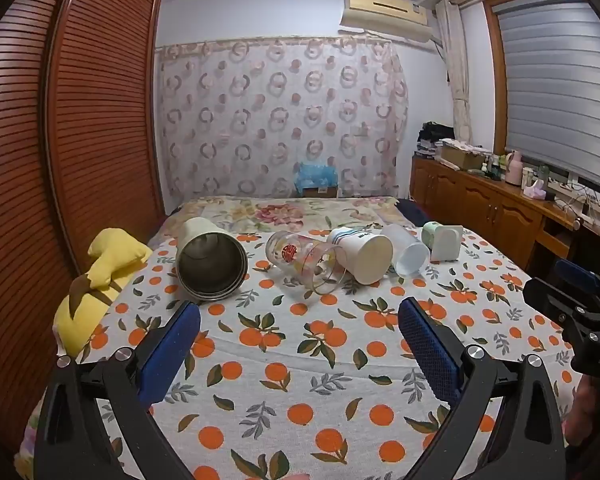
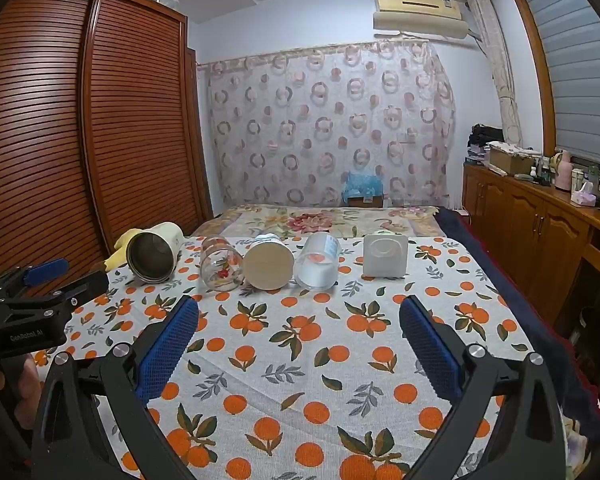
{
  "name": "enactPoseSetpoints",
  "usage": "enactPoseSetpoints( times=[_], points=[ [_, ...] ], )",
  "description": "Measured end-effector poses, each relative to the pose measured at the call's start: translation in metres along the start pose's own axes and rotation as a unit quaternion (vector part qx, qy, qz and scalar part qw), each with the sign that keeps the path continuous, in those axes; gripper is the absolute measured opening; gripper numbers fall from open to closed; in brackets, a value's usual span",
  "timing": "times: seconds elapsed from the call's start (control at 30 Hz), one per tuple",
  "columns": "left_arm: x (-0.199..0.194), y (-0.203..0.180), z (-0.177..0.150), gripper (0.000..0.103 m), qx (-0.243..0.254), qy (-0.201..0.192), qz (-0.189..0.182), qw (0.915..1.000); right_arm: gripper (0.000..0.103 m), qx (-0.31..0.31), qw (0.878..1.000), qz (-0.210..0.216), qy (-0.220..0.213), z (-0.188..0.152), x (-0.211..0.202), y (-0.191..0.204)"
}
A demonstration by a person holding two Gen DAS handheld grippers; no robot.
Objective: Flip cup upside down
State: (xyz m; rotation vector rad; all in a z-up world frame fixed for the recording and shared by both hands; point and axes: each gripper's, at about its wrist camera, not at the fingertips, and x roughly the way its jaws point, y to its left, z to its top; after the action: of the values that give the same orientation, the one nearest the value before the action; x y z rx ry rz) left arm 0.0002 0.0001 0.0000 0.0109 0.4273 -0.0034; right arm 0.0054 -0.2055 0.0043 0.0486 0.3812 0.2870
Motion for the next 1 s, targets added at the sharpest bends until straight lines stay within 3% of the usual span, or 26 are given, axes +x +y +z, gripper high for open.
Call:
enactPoseSetpoints(
  times=[1.0],
  points=[
    [-0.0007, 0.0000, -0.0001, 0.096, 0.000, -0.007, 0.000, 1.0000, 0.101, 0.000, 1.000, 0.000, -0.002, -0.0006, -0.0008, 0.0004]
  ],
)
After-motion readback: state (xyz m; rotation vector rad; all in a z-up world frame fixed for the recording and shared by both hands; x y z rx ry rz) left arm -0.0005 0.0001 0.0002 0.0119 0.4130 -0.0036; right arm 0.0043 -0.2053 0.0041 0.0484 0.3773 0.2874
